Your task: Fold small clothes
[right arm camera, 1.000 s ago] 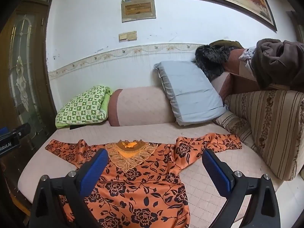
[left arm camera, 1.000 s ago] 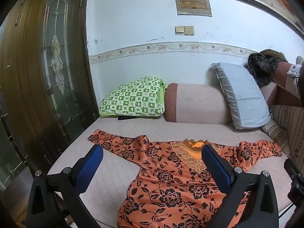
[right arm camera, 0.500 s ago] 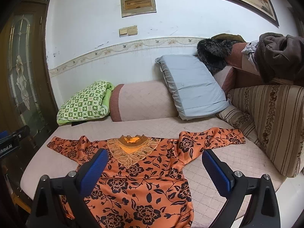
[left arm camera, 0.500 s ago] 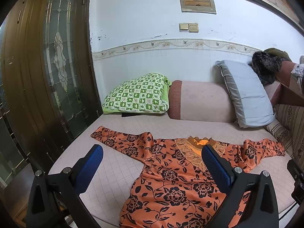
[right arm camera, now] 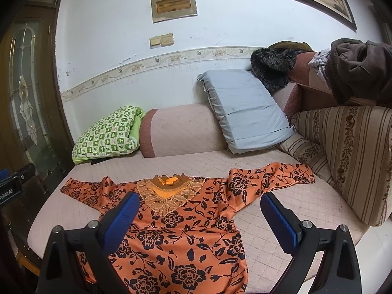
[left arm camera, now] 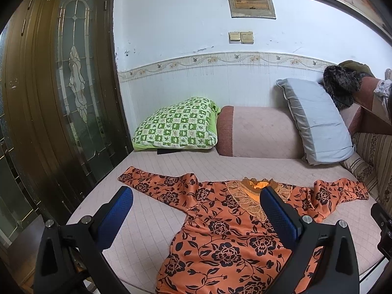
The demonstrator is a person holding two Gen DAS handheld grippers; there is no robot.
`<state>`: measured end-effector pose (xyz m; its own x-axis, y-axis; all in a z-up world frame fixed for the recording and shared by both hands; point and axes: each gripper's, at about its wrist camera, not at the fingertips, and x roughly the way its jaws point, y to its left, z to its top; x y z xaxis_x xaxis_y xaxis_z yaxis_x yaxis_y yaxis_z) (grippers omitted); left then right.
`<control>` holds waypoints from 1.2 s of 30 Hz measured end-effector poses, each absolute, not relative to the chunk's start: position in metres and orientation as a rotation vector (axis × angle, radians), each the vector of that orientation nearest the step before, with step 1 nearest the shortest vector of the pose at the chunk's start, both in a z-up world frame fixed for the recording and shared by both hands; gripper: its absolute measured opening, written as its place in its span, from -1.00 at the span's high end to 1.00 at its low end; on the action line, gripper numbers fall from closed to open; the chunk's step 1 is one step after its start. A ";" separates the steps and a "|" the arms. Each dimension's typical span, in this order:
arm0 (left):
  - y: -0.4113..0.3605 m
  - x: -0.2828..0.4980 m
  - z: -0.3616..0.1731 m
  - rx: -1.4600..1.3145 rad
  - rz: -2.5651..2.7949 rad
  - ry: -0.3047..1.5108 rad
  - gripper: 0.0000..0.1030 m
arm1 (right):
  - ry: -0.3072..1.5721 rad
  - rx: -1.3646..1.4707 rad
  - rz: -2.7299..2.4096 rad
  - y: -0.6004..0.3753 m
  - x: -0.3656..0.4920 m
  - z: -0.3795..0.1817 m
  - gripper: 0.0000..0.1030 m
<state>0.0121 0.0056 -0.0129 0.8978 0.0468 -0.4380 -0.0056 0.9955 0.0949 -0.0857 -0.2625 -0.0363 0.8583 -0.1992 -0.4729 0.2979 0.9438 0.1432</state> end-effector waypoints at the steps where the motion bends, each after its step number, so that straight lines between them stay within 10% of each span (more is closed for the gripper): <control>1: 0.005 0.012 -0.013 0.093 0.028 0.456 -1.00 | 0.474 0.217 -0.263 -0.263 -0.085 -0.037 -0.95; 36: -0.007 0.018 -0.015 0.129 0.029 0.461 -1.00 | 0.511 0.246 -0.263 -0.273 -0.075 -0.045 -0.95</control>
<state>0.0185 -0.0072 -0.0153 0.8955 0.0569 -0.4413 0.0015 0.9914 0.1309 -0.0748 -0.2731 -0.0449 0.8400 -0.1851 -0.5100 0.3067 0.9374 0.1649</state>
